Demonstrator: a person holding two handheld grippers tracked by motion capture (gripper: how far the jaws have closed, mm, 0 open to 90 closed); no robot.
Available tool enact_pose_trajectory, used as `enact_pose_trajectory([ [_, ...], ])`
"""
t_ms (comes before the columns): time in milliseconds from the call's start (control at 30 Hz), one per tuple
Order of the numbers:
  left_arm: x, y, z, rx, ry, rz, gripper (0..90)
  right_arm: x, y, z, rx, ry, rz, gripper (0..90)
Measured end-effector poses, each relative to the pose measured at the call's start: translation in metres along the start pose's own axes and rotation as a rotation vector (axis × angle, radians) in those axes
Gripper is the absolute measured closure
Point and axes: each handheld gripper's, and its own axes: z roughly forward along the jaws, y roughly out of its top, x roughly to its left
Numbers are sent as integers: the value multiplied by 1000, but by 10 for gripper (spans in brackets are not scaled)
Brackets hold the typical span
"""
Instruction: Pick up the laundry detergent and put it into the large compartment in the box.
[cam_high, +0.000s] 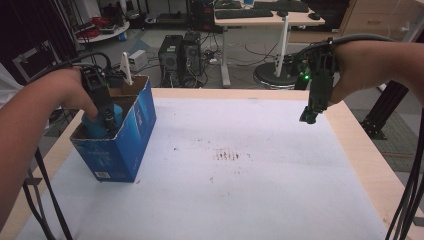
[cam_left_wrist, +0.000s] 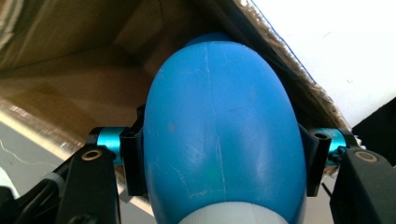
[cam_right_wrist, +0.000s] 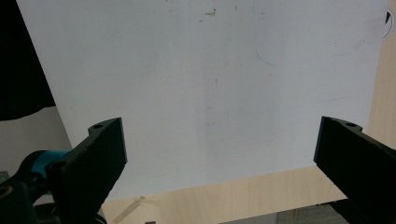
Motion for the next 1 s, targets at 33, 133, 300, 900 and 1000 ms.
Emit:
enact_pose_trajectory([
  [33,0,0,0,0,0,0,366,0,0,0,0,0,0,15],
  [133,-1,0,6,-14,-2,35,367,0,0,0,-1,-2,4,14],
  [300,0,0,14,-1,-11,46,364,-1,0,0,-6,-5,-1,15],
  [900,4,2,24,4,-31,51,363,-1,-2,2,-4,-2,6,14],
  [1000,4,1,24,-10,-40,38,362,-1,-2,1,-6,-4,10,15],
])
